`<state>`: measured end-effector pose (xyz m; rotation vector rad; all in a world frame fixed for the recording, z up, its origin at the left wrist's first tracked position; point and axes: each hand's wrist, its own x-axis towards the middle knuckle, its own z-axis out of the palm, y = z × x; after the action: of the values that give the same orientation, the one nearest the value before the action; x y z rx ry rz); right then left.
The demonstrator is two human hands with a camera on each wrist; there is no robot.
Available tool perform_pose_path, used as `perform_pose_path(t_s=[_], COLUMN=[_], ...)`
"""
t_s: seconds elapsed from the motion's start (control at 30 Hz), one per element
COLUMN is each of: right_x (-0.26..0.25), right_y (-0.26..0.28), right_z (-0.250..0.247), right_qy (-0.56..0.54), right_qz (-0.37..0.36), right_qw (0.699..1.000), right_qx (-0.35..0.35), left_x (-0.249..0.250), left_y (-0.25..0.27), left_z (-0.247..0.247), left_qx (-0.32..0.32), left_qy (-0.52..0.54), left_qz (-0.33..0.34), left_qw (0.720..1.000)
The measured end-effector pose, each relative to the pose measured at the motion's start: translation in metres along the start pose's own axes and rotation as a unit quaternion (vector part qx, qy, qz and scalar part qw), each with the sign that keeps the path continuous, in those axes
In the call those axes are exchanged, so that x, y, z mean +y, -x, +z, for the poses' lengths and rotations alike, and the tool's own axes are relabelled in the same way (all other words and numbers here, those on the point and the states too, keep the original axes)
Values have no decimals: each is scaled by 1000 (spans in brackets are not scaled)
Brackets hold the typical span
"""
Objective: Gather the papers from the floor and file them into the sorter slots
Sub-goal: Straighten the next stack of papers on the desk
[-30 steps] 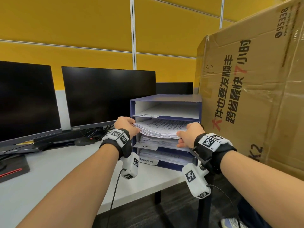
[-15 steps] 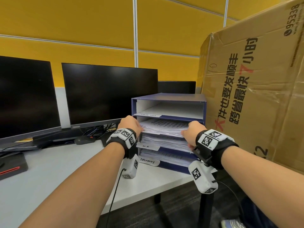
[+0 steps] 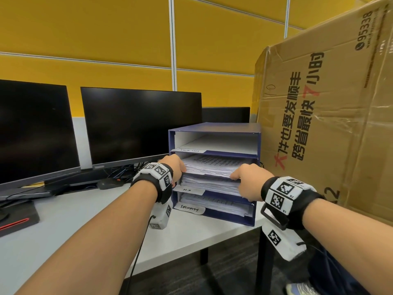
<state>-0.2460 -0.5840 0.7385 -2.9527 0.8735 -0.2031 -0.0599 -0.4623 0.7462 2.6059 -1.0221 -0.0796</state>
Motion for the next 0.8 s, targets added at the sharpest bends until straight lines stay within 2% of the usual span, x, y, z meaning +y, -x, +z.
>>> perform_pose_path(t_s=[0.13,0.37,0.8], right_x=[-1,4,5], right_y=[-7,-19,-24], right_z=[-3,2,6], right_qy=[28,27,33], right_qz=[-6,9,18], right_qw=[1000,999,999], right_qx=[-9,-14,-1], left_x=[-1,4,0], left_y=[-2,-8,-9], left_z=[0,5,11], left_qx=[-18,-39,-17], left_qy=[-9,-69,59], left_qz=[2,47,41], left_qw=[1000,996,997])
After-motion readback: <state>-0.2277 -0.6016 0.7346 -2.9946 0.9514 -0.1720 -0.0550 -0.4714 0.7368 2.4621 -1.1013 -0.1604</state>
